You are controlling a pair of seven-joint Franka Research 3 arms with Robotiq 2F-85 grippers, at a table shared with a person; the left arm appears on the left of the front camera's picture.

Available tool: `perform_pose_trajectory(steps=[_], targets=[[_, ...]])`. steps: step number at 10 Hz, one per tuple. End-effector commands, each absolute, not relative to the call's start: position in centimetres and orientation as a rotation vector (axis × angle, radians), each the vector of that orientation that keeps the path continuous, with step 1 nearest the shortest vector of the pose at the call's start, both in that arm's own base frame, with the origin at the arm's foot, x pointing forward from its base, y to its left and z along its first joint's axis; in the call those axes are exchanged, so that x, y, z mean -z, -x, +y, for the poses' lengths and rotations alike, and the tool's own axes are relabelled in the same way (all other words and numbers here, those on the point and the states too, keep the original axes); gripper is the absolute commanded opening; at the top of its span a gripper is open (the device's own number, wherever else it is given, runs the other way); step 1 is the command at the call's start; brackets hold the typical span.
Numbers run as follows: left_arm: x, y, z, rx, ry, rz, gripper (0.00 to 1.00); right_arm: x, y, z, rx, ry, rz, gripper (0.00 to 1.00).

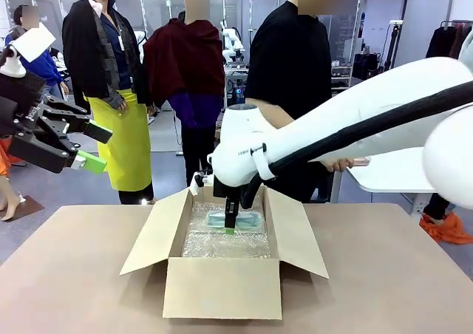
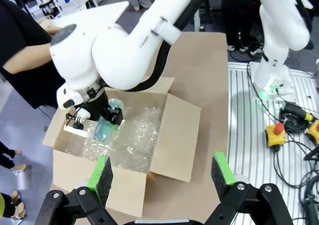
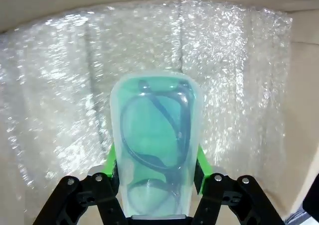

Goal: Pack the glasses set securely to prepare it for shipping.
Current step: Place the Glasses case inside the Package Box.

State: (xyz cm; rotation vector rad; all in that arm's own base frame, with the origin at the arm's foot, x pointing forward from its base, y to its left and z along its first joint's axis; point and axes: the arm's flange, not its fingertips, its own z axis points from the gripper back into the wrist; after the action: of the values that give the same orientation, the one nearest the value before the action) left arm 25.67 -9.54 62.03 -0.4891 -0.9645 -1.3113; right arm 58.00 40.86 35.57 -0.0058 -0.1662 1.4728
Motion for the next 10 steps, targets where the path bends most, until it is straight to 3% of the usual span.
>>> perform_pose_trajectory(steps=[1, 3, 4, 7, 10], targets=[[-62.1, -25.7, -9.5, 1.336, 0.499, -0.969, 1.0, -34.1, -59.1, 41.6, -1.469, 0.053, -0.203, 0.36], [-62.1, -25.7, -9.5, 1.336, 0.499, -0.969, 1.0, -33.5, -60.3, 41.7, -1.451, 0.028, -0.211, 0.36], [-62.1, -25.7, -9.5, 1.336, 0.499, -0.969, 1.0, -33.8, -60.3, 41.7, -1.457, 0.016, -0.203, 0.7], [-62.1, -25.7, -9.5, 1.336, 0.499, -0.969, 1.0, -34.9, -60.4, 41.8, -1.455, 0.03, -0.19, 1.0], [-62.1, -25.7, -9.5, 1.336, 0.499, -0.969, 1.0, -34.7, -60.7, 41.5, -1.469, 0.015, -0.202, 1.0]])
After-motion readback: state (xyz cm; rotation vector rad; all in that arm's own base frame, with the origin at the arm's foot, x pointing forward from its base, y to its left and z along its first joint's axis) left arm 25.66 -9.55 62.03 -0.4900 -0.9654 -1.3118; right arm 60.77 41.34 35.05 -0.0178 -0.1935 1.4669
